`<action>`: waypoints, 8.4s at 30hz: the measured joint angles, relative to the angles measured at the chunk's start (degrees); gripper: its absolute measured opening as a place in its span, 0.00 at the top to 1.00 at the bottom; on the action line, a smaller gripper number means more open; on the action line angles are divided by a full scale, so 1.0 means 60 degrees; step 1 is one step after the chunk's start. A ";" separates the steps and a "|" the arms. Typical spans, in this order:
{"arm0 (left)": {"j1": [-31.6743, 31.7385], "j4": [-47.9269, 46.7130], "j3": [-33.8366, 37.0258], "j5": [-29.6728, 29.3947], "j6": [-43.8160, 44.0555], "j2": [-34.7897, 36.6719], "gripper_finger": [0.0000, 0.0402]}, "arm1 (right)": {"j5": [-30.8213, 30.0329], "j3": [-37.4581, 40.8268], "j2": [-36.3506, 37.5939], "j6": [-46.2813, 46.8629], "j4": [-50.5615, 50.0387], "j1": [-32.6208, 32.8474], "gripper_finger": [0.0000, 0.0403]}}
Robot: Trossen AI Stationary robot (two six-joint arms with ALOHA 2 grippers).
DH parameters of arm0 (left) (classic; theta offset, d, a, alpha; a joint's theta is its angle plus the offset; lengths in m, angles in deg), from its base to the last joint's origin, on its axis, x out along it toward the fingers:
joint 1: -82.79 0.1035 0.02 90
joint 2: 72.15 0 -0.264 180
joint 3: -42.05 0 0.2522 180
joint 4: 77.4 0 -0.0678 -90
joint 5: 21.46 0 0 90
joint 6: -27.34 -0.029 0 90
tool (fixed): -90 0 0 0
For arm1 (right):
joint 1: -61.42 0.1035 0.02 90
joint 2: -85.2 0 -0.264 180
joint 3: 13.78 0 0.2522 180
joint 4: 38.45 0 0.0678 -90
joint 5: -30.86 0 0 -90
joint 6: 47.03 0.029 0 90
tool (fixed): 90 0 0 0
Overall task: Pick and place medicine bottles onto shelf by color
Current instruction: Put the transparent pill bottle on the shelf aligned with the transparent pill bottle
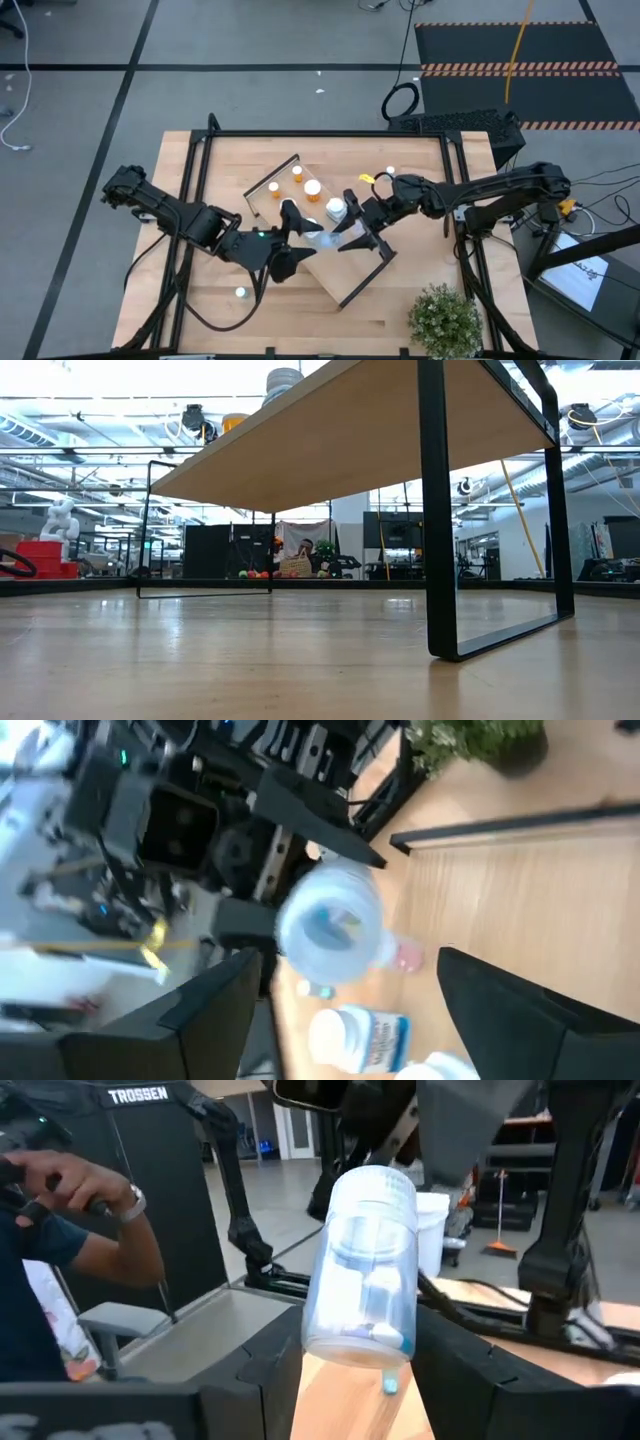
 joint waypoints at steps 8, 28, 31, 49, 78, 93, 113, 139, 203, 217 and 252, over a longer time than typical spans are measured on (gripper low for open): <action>-0.0016 0.0028 0.0000 -0.0015 0.2770 0.0000 0.23 | -0.1013 0.0000 0.0320 -0.0934 -0.0774 0.0015 0.61; 0.0566 0.0029 0.0000 -0.0197 0.8405 0.0000 0.23 | -0.2513 0.0000 0.0317 -0.2605 -0.0903 0.0026 0.61; 0.0703 0.0021 0.0000 -0.0179 0.8689 0.0000 0.23 | -0.2521 0.0000 0.0317 -0.2823 -0.0907 0.0026 0.61; 0.1113 -0.0016 0.0004 -0.0097 0.9380 0.0000 0.43 | -0.3540 0.0000 0.0313 -0.3539 -0.0933 0.0342 0.60; 0.1157 -0.0408 0.0379 0.0167 0.9766 0.0015 0.41 | -0.3508 0.0015 0.0303 -0.3586 -0.0784 0.0335 0.60; 0.0963 -0.0360 0.0379 0.0307 0.9802 0.0015 0.32 | -0.3477 0.0015 0.0313 -0.3608 -0.0782 0.0339 0.61; 0.0949 -0.0780 0.0379 0.0371 0.9870 0.0007 0.61 | -0.3497 0.0007 0.0313 -0.3610 -0.0749 0.0339 0.61; 0.0964 -0.0463 0.0379 0.0575 0.9251 0.0004 0.64 | -0.3423 0.0007 0.0313 -0.3612 -0.0749 0.0340 0.60; 0.1554 -0.6932 -0.3220 0.3690 1.1806 -0.0296 0.63 | -0.4569 0.0011 0.0024 -0.0567 0.0153 0.0823 0.39; 0.1462 -0.6948 -0.3220 0.4026 1.1779 -0.1129 0.61 | -0.2678 -0.0808 -0.1767 0.0045 0.0642 0.0448 0.25; 0.1273 -0.6126 -0.3217 0.3183 1.0824 -0.1126 0.48 | -0.2430 -0.0831 -0.1732 -0.0253 0.0510 0.0204 0.60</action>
